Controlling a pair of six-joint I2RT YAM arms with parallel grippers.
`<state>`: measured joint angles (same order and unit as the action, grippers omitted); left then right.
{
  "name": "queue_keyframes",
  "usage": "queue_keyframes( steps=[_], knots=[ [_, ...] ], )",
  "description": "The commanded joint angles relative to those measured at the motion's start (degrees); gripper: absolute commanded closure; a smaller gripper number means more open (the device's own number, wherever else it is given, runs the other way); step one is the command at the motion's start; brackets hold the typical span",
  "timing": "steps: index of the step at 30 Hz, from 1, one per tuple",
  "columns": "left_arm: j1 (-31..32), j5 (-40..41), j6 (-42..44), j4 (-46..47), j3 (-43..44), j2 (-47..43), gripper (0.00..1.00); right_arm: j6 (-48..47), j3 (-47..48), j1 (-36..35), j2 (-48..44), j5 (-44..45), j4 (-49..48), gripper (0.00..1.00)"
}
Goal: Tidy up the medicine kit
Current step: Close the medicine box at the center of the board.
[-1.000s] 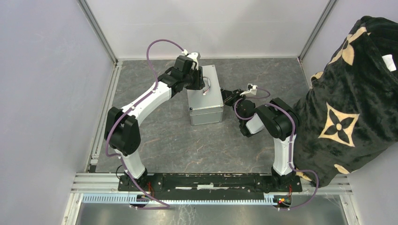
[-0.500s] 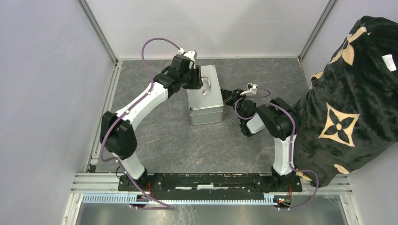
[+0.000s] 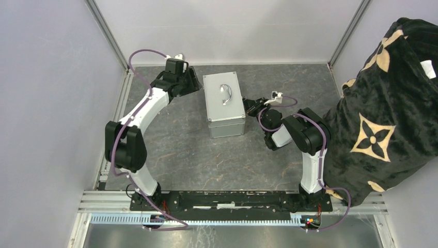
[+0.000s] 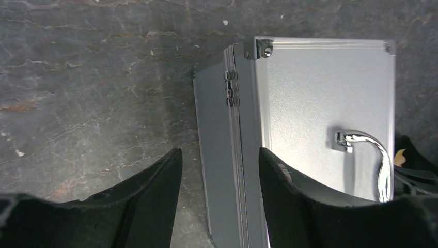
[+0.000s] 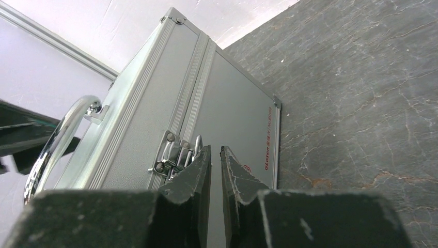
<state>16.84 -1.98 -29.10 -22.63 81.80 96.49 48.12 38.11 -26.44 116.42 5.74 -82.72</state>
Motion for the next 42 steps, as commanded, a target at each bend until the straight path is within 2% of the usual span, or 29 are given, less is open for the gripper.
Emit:
queue_keyframes(
  steps=[1, 8, 15, 26, 42],
  knots=[
    [0.65, -4.11, -1.26, -2.16, 5.83, 6.60, 0.38, -0.90, 1.27, -0.88, -3.17, -3.61, 0.42, 0.82],
    [0.65, -8.18, 1.42, -3.35, 12.61, 14.42, 0.38, -2.06, 0.15, -1.99, -4.70, -4.00, 3.47, 0.82],
    [0.65, -9.31, 4.49, -4.45, 16.52, 16.91, 0.38, -3.42, -1.59, -3.98, -6.92, -3.98, 4.84, 0.82],
    [0.65, -6.33, 4.61, -4.43, 13.65, 14.04, 0.40, -2.16, -5.78, -4.49, -10.85, -2.14, 6.07, 0.81],
    [0.71, -6.88, 4.41, -3.22, 11.12, 11.55, 0.41, -0.81, -6.82, -4.79, -14.29, -1.43, 10.87, 0.80]
  ],
)
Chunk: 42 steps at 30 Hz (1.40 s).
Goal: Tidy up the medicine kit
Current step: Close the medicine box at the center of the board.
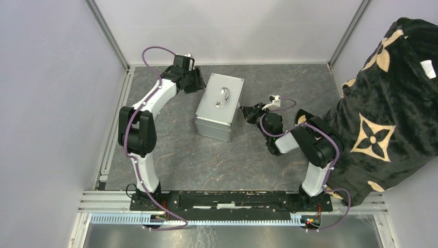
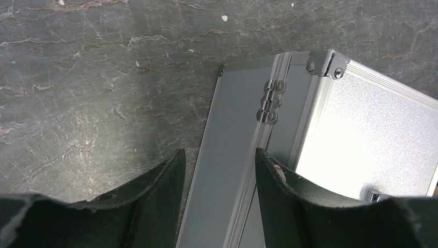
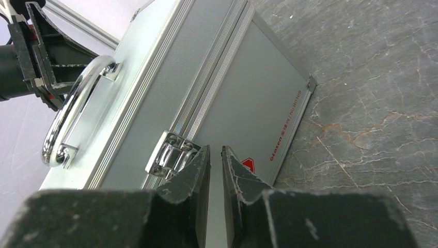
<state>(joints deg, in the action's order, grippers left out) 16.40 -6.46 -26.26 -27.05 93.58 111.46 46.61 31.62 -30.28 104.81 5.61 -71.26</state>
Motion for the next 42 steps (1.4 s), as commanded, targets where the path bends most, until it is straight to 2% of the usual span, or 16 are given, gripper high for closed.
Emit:
queue_keyframes(
  steps=[1, 42],
  knots=[
    [1.17, -2.49, 1.56, 1.28, -0.71, -3.44, 0.41, 0.62, -0.46, -1.02, -2.97, -1.22, -0.56, 0.80],
    [1.61, -3.74, 1.83, 2.35, -2.40, -3.63, 0.43, -1.36, -1.95, -1.22, -8.00, -1.47, 1.70, 0.77]
  ],
)
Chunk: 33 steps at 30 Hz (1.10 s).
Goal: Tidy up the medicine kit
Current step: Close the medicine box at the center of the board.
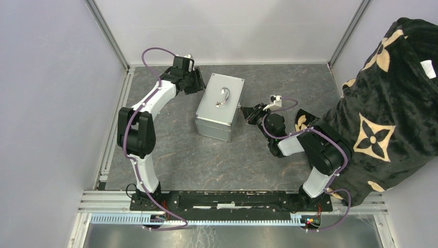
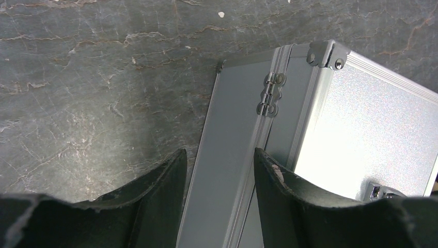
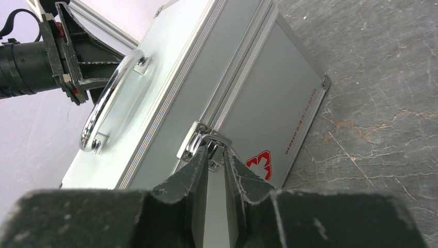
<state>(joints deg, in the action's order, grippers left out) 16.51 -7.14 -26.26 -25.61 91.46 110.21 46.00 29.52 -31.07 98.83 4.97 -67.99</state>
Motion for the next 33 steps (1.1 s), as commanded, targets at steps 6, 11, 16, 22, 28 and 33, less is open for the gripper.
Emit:
queue_keyframes(
  steps=[6, 11, 16, 22, 28, 33],
  knots=[
    [1.56, -3.10, 1.88, 0.93, -0.32, -2.37, 0.43, -1.00, -0.16, -0.47, -2.67, -0.91, -1.36, 0.76],
    [1.59, -3.06, 1.91, 0.96, -0.34, -2.30, 0.43, -0.86, -0.07, -0.42, -2.59, -1.28, -1.19, 0.74],
    [1.54, -3.05, 1.92, 0.97, -0.40, -2.33, 0.43, -0.77, 0.01, -0.61, -2.41, -1.68, -1.10, 0.74],
    [1.59, -3.23, 1.81, 1.02, -0.32, -2.27, 0.43, -1.27, 0.28, -0.51, -2.67, -1.83, -0.48, 0.74],
    [1.59, -3.27, 1.83, 1.16, -0.35, -2.12, 0.43, -1.51, 0.45, -0.53, -2.67, -1.98, -0.24, 0.74],
    [1.59, -3.40, 1.77, 1.15, -0.32, -2.03, 0.43, -1.73, 0.37, -0.55, -2.81, -1.97, -0.22, 0.74]
  ],
)
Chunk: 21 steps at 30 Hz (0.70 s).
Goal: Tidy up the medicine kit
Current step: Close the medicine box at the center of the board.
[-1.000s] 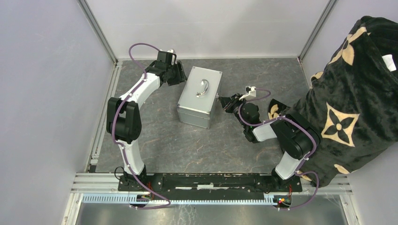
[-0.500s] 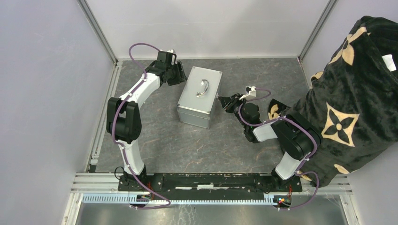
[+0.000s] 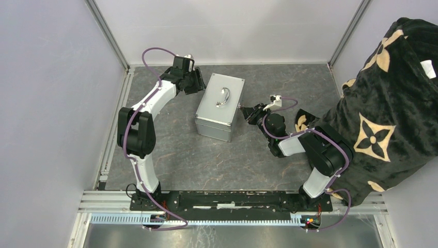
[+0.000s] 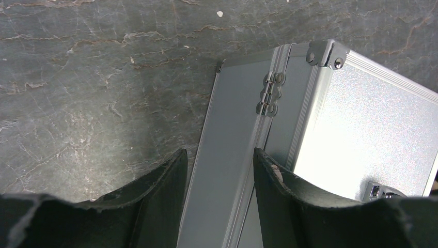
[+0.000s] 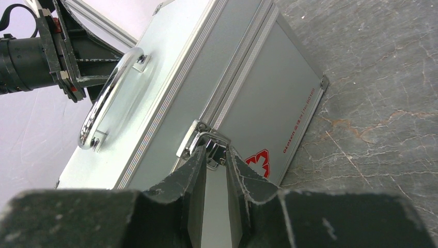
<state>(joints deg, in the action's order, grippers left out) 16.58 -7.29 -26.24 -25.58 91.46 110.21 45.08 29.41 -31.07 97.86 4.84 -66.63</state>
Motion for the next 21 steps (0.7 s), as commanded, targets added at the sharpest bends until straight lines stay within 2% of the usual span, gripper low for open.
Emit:
queue_keyframes(
  steps=[1, 21],
  knots=[
    [1.53, -3.26, 1.75, 1.15, -0.38, -2.10, 0.43, -0.80, 0.52, -0.59, -1.84, -1.78, -1.57, 0.74],
    [1.57, -3.26, 1.81, 1.15, -0.49, -2.02, 0.44, -1.36, 0.30, -0.66, -3.07, -1.68, -1.83, 0.74]
  ],
)
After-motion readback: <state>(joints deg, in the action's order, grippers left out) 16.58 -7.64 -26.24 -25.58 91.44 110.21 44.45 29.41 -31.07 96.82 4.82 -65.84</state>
